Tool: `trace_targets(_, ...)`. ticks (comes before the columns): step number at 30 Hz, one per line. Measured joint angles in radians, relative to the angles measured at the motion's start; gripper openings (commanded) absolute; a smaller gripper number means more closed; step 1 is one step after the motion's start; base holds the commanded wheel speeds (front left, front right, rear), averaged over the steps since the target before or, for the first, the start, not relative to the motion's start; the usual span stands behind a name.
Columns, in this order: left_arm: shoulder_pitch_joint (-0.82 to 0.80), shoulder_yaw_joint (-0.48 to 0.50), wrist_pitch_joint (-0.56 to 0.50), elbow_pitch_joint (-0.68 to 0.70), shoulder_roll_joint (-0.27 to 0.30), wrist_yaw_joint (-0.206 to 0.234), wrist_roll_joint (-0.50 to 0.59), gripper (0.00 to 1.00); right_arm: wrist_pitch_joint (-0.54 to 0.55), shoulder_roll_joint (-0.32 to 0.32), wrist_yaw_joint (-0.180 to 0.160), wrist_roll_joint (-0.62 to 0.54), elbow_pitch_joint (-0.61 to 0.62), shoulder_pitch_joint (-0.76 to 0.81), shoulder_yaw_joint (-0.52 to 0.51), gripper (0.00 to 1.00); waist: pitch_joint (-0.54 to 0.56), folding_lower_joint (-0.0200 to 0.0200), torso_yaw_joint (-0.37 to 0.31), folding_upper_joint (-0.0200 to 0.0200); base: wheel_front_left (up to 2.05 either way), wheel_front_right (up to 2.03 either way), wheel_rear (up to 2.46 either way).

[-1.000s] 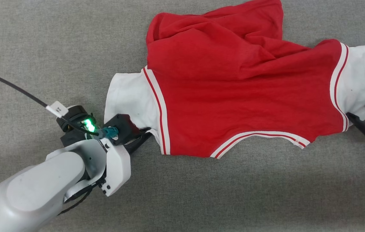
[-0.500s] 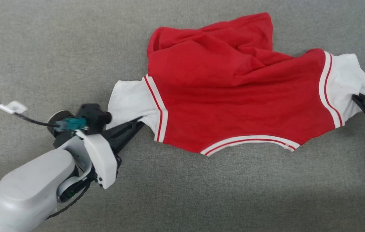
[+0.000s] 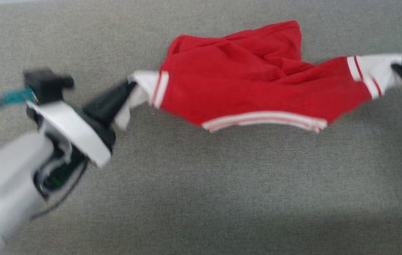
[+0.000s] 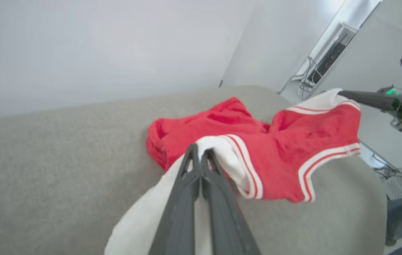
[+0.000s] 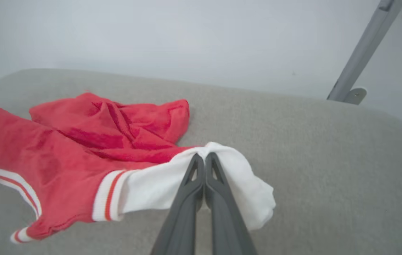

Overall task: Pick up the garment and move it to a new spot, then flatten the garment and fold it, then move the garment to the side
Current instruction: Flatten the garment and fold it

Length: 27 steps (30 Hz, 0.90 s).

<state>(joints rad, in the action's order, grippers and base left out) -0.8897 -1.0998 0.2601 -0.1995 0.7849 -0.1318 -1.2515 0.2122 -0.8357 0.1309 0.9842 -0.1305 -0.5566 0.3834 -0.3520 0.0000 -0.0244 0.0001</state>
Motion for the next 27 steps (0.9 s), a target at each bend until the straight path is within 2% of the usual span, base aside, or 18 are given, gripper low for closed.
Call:
trace_targets(4,-0.092,0.107,0.0,-0.106,-0.062,0.0,-0.063,0.0,0.053,0.093,0.0,-0.005,-0.085,-0.151,-0.021,0.0,-0.024,0.0,0.006,0.0,0.0,0.0,0.0)
trace_targets(9,-0.24,0.185,0.001,-0.282,-0.151,0.0,-0.105,0.0,0.067,0.231,0.0,-0.029,-0.233,-0.394,-0.068,0.0,-0.071,0.0,0.012,-0.0001,0.0,0.0,0.0)
trace_targets(16,-0.521,0.345,0.001,-0.494,-0.246,0.0,-0.099,0.0,-0.044,0.372,0.0,-0.13,-0.463,-0.753,-0.142,0.0,-0.136,0.0,0.02,-0.0001,0.0,0.0,0.0)
trace_targets(19,-0.607,0.422,0.001,-0.529,-0.272,0.0,-0.082,0.0,-0.114,0.407,0.0,-0.173,-0.553,-0.871,-0.169,0.0,-0.139,0.0,0.025,-0.0001,0.0,0.0,0.0)
trace_targets(23,-0.674,0.532,0.001,-0.507,-0.309,0.0,-0.075,0.0,-0.2,0.43,0.0,-0.205,-0.643,-0.973,-0.194,0.0,-0.121,0.0,0.032,-0.0001,0.0,0.0,0.0)
trace_targets(25,-0.679,0.55,0.001,-0.493,-0.318,0.0,-0.078,0.0,-0.222,0.434,0.0,-0.209,-0.673,-0.994,-0.195,0.0,-0.108,0.0,0.034,-0.0001,0.0,0.0,0.0)
trace_targets(27,-0.664,0.522,-0.003,-0.471,-0.322,0.0,-0.087,0.0,-0.229,0.436,0.0,-0.208,-0.689,-0.994,-0.182,0.0,-0.095,0.0,0.036,-0.0001,0.0,0.0,0.0)
